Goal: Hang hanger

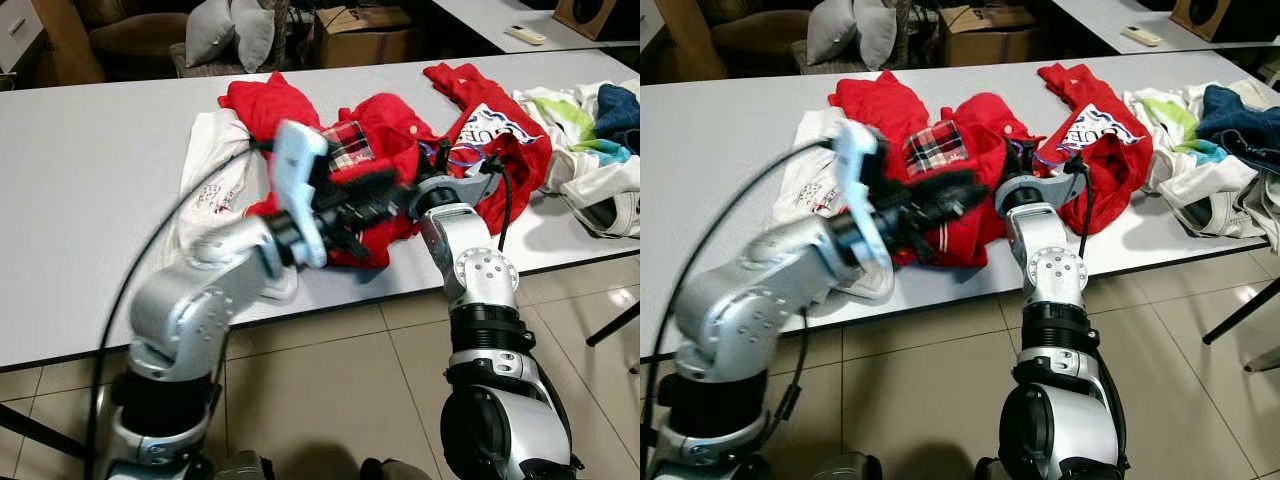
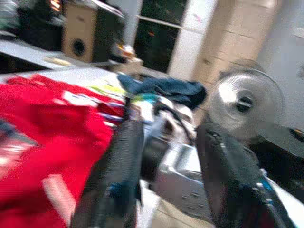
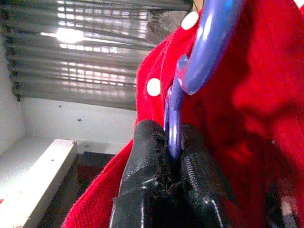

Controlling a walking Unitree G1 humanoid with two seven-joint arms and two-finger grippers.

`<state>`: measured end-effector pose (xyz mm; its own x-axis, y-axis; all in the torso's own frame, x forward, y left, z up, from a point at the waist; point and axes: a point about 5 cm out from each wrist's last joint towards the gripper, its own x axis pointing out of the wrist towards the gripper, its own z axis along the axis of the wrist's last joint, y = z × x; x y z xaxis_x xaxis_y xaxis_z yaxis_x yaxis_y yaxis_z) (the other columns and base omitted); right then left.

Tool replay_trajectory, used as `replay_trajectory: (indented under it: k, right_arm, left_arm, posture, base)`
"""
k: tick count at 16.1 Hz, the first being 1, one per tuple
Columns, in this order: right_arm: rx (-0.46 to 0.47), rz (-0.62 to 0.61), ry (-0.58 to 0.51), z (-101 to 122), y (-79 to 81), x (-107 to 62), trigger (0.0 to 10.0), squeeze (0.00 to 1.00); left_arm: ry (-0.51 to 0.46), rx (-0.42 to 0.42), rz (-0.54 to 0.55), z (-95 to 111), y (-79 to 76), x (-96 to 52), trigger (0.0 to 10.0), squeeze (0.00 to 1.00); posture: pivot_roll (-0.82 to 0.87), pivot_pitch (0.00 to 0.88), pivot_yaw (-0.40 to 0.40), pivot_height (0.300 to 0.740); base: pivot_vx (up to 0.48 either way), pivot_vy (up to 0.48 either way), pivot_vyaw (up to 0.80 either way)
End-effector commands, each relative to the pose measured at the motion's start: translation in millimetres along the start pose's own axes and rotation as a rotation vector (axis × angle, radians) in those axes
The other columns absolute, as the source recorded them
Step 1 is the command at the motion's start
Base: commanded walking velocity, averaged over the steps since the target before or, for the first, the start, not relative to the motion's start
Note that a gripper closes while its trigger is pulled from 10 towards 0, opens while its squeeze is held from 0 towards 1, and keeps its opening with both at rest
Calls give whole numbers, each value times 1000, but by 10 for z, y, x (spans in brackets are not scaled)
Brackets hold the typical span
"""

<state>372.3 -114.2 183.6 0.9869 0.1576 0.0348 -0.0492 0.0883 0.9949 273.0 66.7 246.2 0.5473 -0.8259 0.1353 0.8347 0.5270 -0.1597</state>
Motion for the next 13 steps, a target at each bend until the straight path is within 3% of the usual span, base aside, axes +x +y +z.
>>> replay_trajectory:
  k: [1, 2, 4, 5, 6, 7, 9, 10, 11, 13]
  right_arm:
    - [8, 51, -9, 27, 93, -29, 10000, 0]
    - [-46, 124, 3, 74, 200, -73, 10000, 0]
    - [-169, 223, 7, 147, 409, -145, 10000, 0]
    - [-222, 270, -9, 183, 505, -175, 10000, 0]
    - [-327, 356, -28, 243, 702, -241, 10000, 0]
    - [-444, 421, -38, 283, 898, -310, 10000, 0]
    - [-447, 516, -51, 360, 1145, -432, 10000, 0]
    - [-528, 553, -66, 386, 1253, -470, 10000, 0]
    - [-529, 584, -86, 408, 1340, -501, 10000, 0]
    - [-529, 697, -219, 665, 1767, -654, 10000, 0]
  left_arm:
    - [-31, 35, 91, 70, 97, -77, 10000, 1000]
    - [-55, 59, 240, 112, 285, -205, 10000, 1000]
    - [-54, 73, 424, 141, 517, -425, 10000, 1000]
    - [-43, 87, 474, 138, 576, -502, 10000, 1000]
    - [-19, 101, 551, 122, 655, -649, 10000, 1000]
    - [5, 127, 603, 104, 684, -770, 10000, 1000]
    - [21, 130, 619, 40, 618, -881, 10000, 1000]
    - [38, 136, 622, 7, 582, -910, 10000, 1000]
    - [43, 133, 628, -9, 567, -925, 10000, 1000]
    - [28, 129, 657, -52, 503, -970, 10000, 1000]
  posture:
    - [53, 21, -29, 740]
    - [53, 20, -28, 740]
    - [51, 25, -24, 740]
    - [51, 26, -24, 740]
    - [51, 26, -24, 740]
    - [54, 34, -27, 740]
    - [57, 42, -31, 740]
    - [58, 43, -29, 740]
    - [59, 44, -28, 740]
    - [61, 57, -35, 740]
  base:
    - [0, 0, 0]
    - [0, 0, 0]
    - [0, 0, 800]
    - [0, 0, 800]
    - [0, 0, 800]
    - [0, 0, 794]
    - [0, 0, 787]
    - [0, 0, 788]
    - [0, 0, 794]
    - [0, 0, 797]
